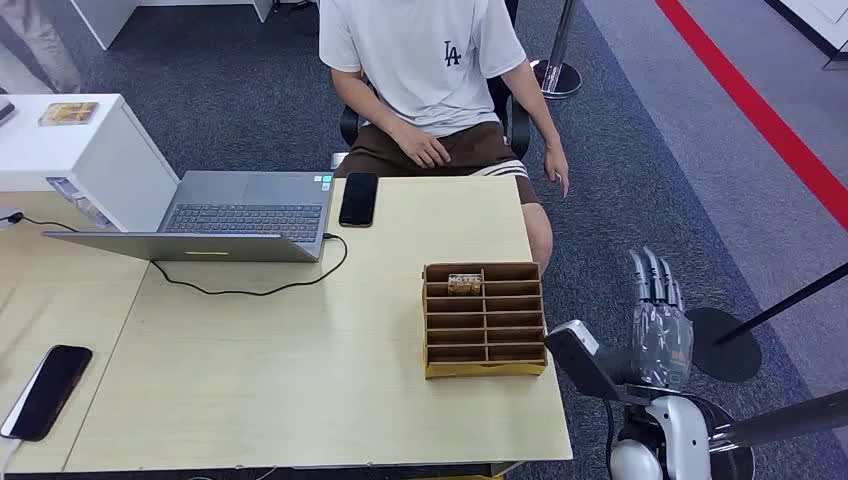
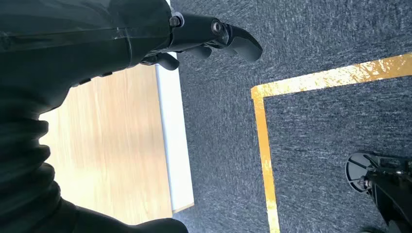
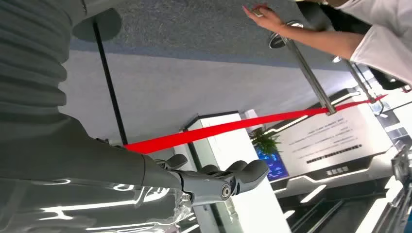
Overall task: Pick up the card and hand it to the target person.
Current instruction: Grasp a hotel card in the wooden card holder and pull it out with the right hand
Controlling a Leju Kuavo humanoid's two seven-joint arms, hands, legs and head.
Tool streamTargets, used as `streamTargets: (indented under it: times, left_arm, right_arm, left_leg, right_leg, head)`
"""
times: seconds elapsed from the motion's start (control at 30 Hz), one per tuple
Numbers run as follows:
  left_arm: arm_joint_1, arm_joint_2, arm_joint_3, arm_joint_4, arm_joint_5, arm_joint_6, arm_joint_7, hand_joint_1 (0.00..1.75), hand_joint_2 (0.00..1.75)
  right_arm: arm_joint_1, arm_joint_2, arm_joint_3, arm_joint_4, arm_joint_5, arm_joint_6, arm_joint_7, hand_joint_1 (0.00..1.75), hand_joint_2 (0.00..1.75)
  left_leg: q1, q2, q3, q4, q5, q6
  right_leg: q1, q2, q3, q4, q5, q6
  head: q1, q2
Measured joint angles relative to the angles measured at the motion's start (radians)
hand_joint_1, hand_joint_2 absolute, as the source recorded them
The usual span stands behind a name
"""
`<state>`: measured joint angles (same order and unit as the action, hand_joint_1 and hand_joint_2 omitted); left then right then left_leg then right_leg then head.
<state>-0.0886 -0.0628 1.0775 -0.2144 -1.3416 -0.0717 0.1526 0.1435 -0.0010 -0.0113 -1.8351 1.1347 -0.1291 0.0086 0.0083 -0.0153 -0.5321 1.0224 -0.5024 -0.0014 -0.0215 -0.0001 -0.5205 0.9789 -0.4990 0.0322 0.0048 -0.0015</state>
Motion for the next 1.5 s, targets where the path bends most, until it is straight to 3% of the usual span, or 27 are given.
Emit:
streamTargets:
  times: [0.3, 0.43, 0.73, 0.97, 1.23, 1.5]
  left_arm:
    - [-0.001, -0.006, 0.000, 0.000, -0.010, 0.000, -0.001, 0.00, 1.75]
    - [-0.001, -0.008, 0.000, 0.000, -0.011, 0.000, -0.001, 0.00, 1.75]
    - [-0.002, -0.008, 0.000, 0.000, -0.011, 0.000, 0.003, 0.00, 1.75]
    - [-0.001, -0.008, 0.000, 0.000, -0.012, 0.000, 0.002, 0.00, 1.75]
    - [-0.001, -0.011, 0.000, 0.000, -0.011, 0.000, 0.003, 0.00, 1.75]
    - [-0.001, -0.017, 0.000, 0.000, -0.008, 0.000, 0.008, 0.00, 1.75]
  right_arm:
    - [-0.127, -0.039, 0.163, 0.121, 0.089, 0.021, 0.108, 0.06, 1.75]
    - [-0.187, -0.049, 0.225, 0.178, 0.093, 0.023, 0.130, 0.42, 1.75]
    - [-0.295, -0.051, 0.317, 0.288, 0.109, 0.058, 0.170, 0.72, 1.75]
    - [-0.335, -0.046, 0.355, 0.344, 0.108, 0.070, 0.190, 0.72, 1.75]
    - [-0.343, -0.037, 0.382, 0.375, 0.111, 0.108, 0.234, 0.61, 1.75]
    - [-0.343, -0.030, 0.409, 0.395, 0.112, 0.122, 0.247, 0.72, 1.75]
  left_leg:
    - [0.000, 0.000, 0.000, 0.000, 0.001, 0.000]
    - [0.000, 0.000, 0.000, 0.000, 0.001, 0.000]
    - [0.000, 0.000, 0.000, 0.000, 0.001, 0.000]
    - [0.000, 0.000, 0.000, 0.000, 0.001, 0.000]
    - [0.000, 0.000, -0.001, 0.000, 0.001, 0.000]
    - [0.000, 0.000, -0.001, 0.000, 0.001, 0.000]
  right_leg:
    - [0.000, 0.000, 0.000, 0.000, 0.000, 0.000]
    - [0.000, 0.000, 0.000, 0.000, 0.000, 0.000]
    - [0.000, 0.000, 0.000, 0.000, 0.000, 0.000]
    - [0.000, 0.000, 0.000, 0.000, 0.000, 0.000]
    - [0.000, 0.000, 0.000, 0.000, 0.000, 0.000]
    - [0.000, 0.000, 0.000, 0.000, 0.000, 0.000]
  head:
    - [0.000, 0.000]
    - [0.000, 0.000]
    - [0.000, 0.000]
    - [0.000, 0.000]
    - [0.000, 0.000]
    - [0.000, 0.000]
